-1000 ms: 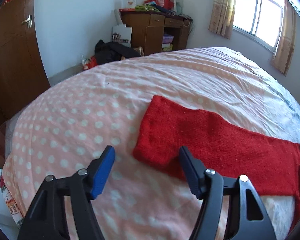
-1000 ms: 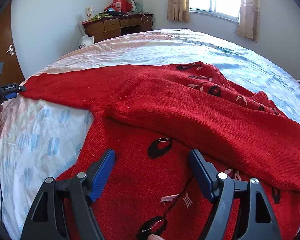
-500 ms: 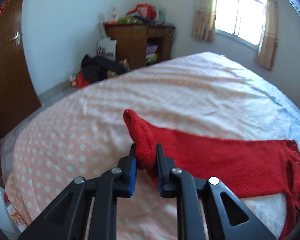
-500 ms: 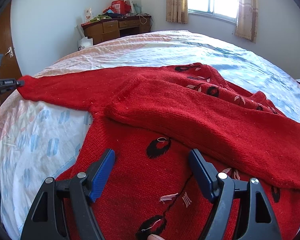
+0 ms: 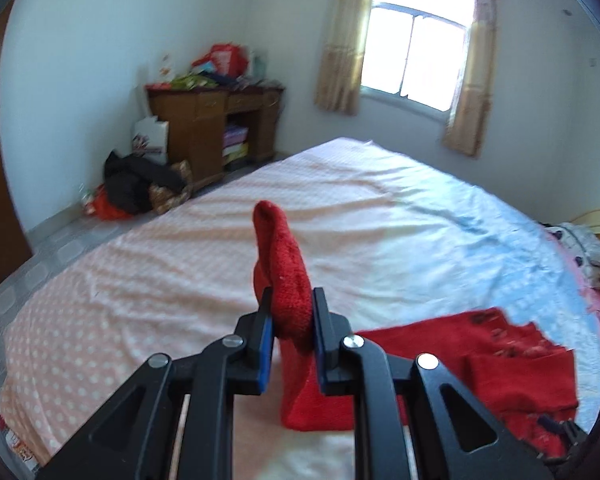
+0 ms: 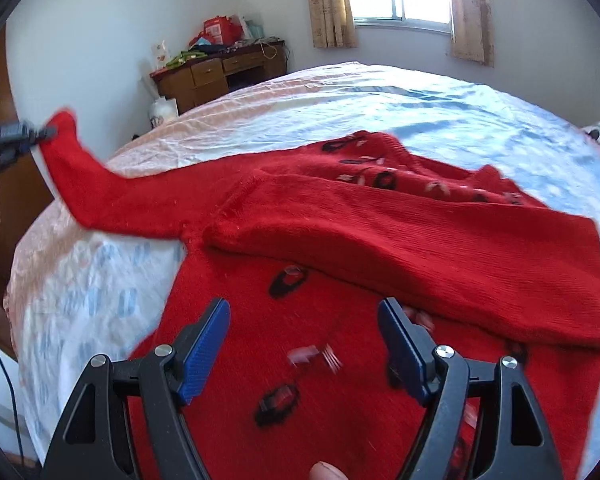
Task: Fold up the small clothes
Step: 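Lift the sleeve and fold it across the cardigan body with the left gripper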
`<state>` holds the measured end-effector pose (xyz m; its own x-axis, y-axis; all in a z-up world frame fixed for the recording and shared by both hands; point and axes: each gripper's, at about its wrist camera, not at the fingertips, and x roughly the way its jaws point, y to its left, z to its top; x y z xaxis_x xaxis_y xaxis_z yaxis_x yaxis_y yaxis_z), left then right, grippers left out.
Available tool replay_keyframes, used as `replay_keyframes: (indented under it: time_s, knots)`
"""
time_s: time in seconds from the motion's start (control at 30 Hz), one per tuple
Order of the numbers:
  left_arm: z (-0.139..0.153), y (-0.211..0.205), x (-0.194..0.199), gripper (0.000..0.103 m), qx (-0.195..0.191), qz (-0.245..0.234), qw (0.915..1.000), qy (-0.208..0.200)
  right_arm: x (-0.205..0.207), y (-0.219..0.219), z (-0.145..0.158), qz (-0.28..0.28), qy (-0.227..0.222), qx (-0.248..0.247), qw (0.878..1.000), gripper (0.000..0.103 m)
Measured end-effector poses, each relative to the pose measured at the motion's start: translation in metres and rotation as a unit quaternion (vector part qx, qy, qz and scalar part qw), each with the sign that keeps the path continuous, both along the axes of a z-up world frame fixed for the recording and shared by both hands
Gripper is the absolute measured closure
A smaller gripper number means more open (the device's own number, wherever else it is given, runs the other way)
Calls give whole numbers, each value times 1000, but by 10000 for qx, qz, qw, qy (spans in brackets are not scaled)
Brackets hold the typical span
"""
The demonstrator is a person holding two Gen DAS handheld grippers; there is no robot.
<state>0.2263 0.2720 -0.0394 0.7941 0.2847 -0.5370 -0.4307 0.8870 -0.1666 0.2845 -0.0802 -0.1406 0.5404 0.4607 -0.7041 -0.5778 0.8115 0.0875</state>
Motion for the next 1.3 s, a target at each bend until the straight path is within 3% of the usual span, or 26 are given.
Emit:
replay_keyframes:
  time_s: [0.2,0.6,1.03,1.3]
  knots:
    - [36,-46,21,85,-31,-596,9976,-358,-26,-37,20,68,-172,-321,9993,26]
    - [46,-120,64,85,-464,-1188,9905,-511,-65,-116,21,-520,124,68,9985,26]
    - [60,-202,98,85,-679,-1775,9800,-593,-89,-147,9,-678,108,424,9967,26]
    - [50,-276,123,85,-820,-2099,9725,-596,-89,-144,-6,-666,302,577,9957,26]
